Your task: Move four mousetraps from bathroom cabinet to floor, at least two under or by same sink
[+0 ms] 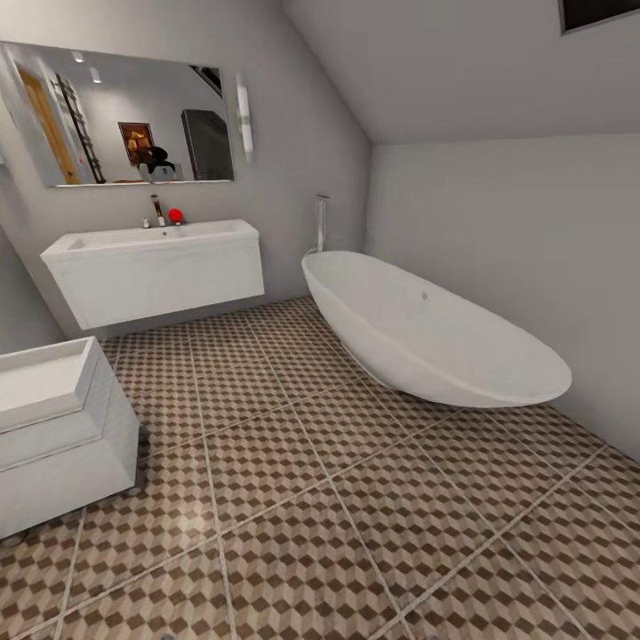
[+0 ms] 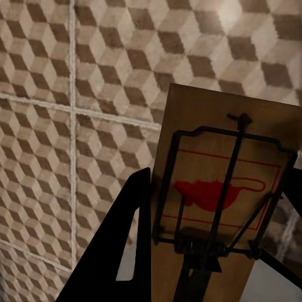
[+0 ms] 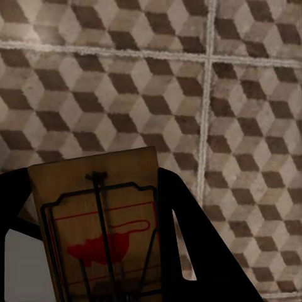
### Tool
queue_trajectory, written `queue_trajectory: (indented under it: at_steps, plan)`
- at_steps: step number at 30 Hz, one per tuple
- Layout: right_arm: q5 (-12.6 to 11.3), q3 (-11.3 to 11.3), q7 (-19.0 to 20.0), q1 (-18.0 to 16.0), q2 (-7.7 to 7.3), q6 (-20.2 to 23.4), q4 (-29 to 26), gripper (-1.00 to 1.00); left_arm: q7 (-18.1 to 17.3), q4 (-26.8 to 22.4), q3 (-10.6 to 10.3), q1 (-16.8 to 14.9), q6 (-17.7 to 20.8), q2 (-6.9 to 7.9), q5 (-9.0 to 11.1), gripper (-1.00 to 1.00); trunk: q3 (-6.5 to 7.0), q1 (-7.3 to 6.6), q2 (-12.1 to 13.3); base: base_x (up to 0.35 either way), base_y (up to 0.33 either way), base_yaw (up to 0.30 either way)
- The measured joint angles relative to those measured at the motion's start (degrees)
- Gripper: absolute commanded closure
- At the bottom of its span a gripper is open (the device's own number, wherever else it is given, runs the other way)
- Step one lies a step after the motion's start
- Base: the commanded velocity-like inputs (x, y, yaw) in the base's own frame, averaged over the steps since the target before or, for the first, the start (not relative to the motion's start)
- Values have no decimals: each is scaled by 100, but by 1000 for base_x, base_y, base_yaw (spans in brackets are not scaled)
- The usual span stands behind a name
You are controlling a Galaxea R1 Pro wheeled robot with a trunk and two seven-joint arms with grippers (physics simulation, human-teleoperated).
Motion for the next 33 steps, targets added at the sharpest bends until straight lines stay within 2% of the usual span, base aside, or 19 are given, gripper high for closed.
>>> queue_trajectory:
  at_steps: [9,24,33]
  plan:
    - [-2,-6,0,-1,5,1,-1,100,0,0,0,0,-7,0,1,100,-2,0,0,2,0,3]
    - [-3,-5,0,-1,6,-1,1,100,0,-1,0,0,-7,0,4,100,-45,0,0,6,0,110]
    - [-4,-5,0,0,5,0,-1,100,0,0,0,0,-7,8,-2,100,-45,-3,0,280,0,9]
